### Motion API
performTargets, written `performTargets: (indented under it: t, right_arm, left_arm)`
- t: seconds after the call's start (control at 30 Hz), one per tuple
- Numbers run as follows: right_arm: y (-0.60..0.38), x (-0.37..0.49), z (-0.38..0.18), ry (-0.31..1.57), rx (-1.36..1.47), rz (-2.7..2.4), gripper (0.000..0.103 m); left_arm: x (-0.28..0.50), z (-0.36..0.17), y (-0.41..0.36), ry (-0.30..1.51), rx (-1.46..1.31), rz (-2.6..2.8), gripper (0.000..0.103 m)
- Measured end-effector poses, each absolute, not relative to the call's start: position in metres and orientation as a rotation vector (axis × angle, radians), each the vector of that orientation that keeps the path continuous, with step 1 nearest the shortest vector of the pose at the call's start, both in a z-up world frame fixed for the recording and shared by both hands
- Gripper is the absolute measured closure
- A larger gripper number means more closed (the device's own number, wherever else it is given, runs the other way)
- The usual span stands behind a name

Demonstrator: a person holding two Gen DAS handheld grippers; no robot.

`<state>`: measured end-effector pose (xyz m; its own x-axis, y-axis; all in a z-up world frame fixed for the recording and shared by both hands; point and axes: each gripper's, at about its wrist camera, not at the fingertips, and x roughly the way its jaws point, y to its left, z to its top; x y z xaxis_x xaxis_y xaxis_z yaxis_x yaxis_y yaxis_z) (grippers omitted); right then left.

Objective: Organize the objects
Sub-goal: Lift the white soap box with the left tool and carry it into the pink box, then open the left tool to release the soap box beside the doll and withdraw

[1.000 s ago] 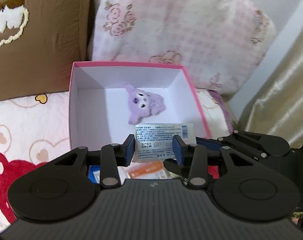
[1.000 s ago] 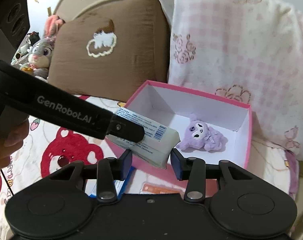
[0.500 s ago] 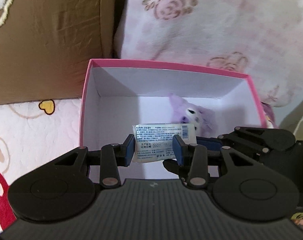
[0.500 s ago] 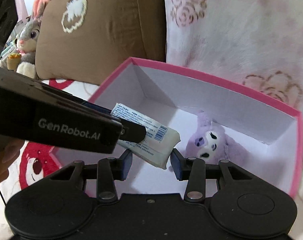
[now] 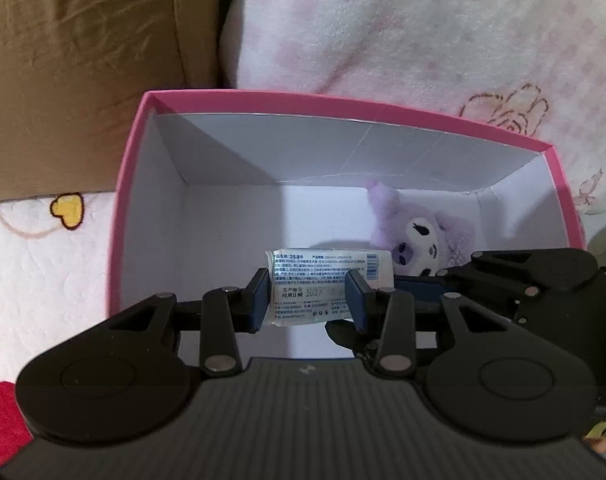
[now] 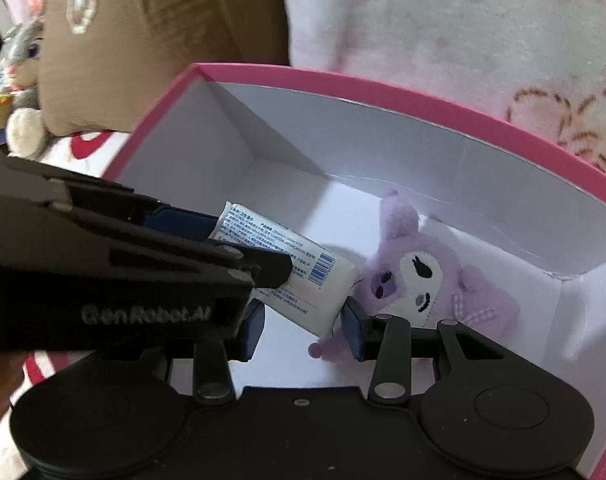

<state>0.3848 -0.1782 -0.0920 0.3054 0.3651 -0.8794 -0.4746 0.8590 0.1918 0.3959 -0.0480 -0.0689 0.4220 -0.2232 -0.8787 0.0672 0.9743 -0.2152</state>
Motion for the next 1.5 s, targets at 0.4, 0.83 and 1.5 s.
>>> performTargets:
  t: [0.4,0.83,1.5]
  right_arm:
    - [-0.170,0.370,-0.087,1.108,-0.212,0.486,0.057]
    - [-0.208,0.291,-0.014,1.007,-0.142,0.524,0.056]
    - [-0.218,0.147,0.082,0.863,-0.244,0.532,0.044]
  left_arm:
    - [0.394,-0.079,-0.047,1.085,-0.152,-0.181,0.061]
    - [0.339,-0.016,-0.040,1.000,0.037,-0.319,0.049]
    - [0.204,0.064,-0.023,1.060,0.158,-0.443,0.044]
